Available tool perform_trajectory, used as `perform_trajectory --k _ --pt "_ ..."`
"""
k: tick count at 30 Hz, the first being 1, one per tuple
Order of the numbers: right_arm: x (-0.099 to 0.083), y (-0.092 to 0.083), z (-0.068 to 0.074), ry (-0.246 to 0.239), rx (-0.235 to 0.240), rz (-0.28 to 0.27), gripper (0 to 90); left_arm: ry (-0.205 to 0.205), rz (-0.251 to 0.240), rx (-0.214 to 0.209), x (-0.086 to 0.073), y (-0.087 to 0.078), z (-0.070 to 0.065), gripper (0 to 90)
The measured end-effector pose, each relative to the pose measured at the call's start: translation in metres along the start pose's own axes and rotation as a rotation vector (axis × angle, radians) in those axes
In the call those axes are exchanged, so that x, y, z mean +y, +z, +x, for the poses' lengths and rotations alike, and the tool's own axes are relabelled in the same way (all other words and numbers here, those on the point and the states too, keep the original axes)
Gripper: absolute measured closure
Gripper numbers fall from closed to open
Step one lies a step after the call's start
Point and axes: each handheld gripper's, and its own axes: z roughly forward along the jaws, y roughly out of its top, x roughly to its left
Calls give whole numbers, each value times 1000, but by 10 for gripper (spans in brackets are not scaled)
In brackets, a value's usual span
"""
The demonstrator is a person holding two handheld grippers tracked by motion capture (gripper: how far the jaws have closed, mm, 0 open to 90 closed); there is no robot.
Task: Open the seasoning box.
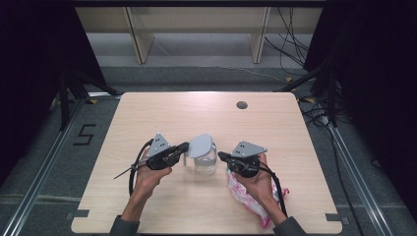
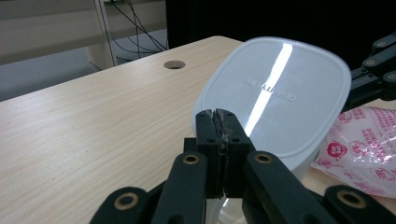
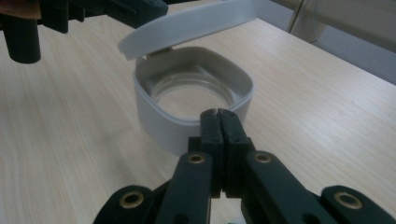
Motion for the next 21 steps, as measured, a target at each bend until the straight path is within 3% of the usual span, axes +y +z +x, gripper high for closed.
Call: perform_trajectory --k 12,16,21 --pt "11 4 4 -9 22 -29 900 9 -4 9 -3 1 2 872" --pt "16 3 7 25 34 -28 900 7 -5 12 -2 1 2 866" --pt "23 5 9 2 28 -48 900 16 -7 8 -1 0 2 858"
